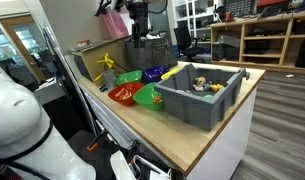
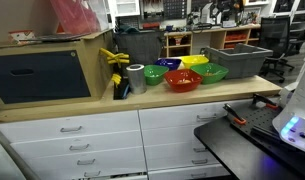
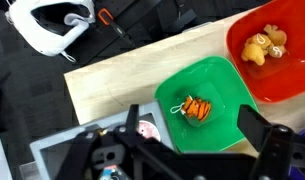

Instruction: Put the brown doll in the red cup

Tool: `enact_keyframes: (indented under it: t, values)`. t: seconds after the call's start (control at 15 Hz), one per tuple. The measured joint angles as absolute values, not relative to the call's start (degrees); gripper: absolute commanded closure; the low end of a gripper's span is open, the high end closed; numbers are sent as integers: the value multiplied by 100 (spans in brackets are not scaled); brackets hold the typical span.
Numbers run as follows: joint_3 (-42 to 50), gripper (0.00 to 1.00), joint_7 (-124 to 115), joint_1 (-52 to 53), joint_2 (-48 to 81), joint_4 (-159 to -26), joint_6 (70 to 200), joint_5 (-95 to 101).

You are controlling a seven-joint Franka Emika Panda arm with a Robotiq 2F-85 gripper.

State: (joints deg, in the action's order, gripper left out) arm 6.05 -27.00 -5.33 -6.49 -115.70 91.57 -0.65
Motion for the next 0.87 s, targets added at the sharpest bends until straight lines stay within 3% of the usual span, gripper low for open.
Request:
enact_keyframes:
  t: [0.27, 0.87]
  values:
    - [640, 0, -2677, -730, -1289, -11224, 8024, -52]
    - [642, 0, -2677, -751, -1335, -11201, 7939, -52]
